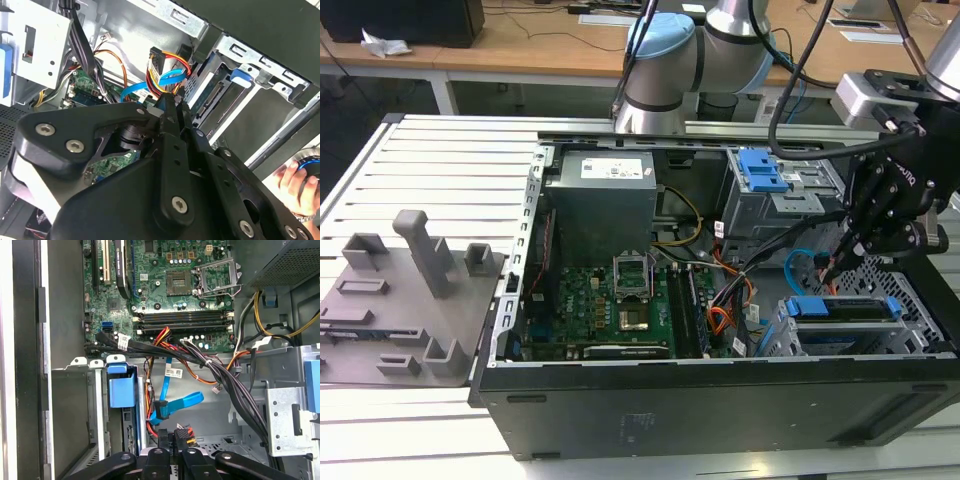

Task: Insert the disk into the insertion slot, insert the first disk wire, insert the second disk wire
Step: 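Insert the first disk wire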

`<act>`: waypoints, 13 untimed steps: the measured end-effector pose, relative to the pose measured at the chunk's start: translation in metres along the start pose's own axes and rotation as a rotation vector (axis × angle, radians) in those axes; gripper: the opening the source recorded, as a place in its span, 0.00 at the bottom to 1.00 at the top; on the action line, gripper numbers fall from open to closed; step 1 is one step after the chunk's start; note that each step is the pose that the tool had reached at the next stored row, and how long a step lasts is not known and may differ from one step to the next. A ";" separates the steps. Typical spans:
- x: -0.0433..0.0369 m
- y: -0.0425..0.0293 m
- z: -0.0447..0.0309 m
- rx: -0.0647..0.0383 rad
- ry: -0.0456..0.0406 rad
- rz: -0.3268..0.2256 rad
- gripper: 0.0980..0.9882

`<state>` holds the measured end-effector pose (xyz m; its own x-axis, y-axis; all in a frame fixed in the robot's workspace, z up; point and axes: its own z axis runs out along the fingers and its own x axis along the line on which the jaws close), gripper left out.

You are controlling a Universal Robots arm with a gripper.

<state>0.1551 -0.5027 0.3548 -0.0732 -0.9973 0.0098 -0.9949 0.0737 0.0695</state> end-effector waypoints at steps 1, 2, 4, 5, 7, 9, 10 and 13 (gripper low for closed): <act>0.0000 0.0000 0.0000 0.000 0.0001 0.000 0.07; 0.0000 -0.0002 0.0000 0.000 0.0001 0.000 0.07; 0.0013 -0.0004 0.0000 0.000 0.0003 0.000 0.07; 0.0023 -0.0005 0.0000 0.000 0.0002 0.000 0.07; 0.0046 -0.0006 0.0000 0.000 0.0002 0.000 0.07; 0.0094 -0.0010 0.0001 0.000 0.0002 0.000 0.07; 0.0112 -0.0011 0.0001 0.000 0.0001 0.000 0.07; 0.0172 -0.0015 0.0002 0.000 0.0001 0.000 0.07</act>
<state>0.1553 -0.5199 0.3546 -0.0732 -0.9973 0.0099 -0.9949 0.0737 0.0695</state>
